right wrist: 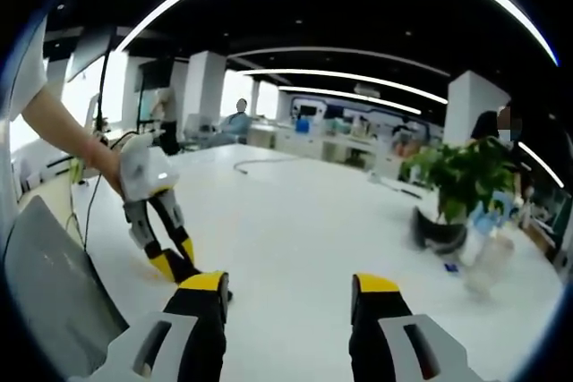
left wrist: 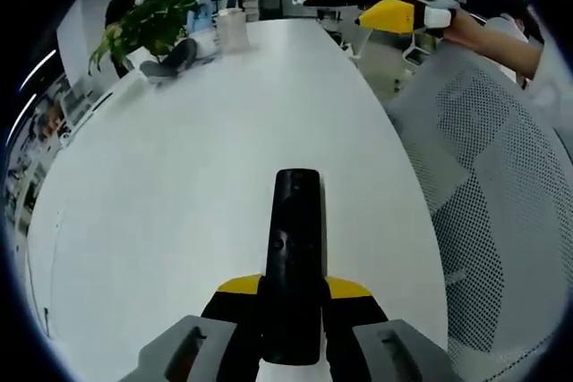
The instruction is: Press the specified remote control buttons in sequence, fully releasing each button before pressing the next.
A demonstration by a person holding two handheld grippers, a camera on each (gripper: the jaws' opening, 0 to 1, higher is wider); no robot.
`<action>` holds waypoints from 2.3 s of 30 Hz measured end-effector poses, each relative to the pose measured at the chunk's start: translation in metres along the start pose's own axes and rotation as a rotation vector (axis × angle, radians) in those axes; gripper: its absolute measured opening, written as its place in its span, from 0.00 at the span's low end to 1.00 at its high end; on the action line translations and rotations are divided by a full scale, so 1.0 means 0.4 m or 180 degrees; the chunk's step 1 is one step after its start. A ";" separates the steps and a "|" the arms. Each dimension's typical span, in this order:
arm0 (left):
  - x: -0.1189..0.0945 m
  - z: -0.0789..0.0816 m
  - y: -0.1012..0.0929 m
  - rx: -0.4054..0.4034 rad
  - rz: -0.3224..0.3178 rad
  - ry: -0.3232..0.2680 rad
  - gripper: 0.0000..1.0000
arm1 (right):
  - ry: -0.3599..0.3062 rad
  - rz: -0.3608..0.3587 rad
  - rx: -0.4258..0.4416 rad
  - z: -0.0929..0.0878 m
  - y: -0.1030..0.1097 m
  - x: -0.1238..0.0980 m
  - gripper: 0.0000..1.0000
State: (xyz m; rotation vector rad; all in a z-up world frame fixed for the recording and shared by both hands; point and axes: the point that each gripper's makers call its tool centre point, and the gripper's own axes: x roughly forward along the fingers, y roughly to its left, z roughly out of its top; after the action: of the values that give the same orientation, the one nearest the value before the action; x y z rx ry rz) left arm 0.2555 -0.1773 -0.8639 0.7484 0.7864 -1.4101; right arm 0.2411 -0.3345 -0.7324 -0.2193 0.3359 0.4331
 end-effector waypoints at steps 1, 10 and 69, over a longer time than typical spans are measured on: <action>0.000 0.000 -0.001 -0.0001 0.0000 -0.0002 0.24 | 0.0004 0.0002 -0.0003 -0.001 0.000 0.000 0.53; 0.001 0.001 -0.014 -0.0011 0.0014 -0.0003 0.24 | 0.0025 0.0036 -0.0018 -0.003 0.006 0.001 0.52; 0.029 0.043 -0.193 0.0229 -0.0036 -0.0256 0.24 | 0.0333 0.0634 -0.0048 -0.043 0.095 0.015 0.23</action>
State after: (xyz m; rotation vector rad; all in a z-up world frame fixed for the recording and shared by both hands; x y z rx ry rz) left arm 0.1788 -0.2003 -0.8631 0.7387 0.6816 -1.4760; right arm 0.2246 -0.3034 -0.7555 -0.2246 0.4595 0.6222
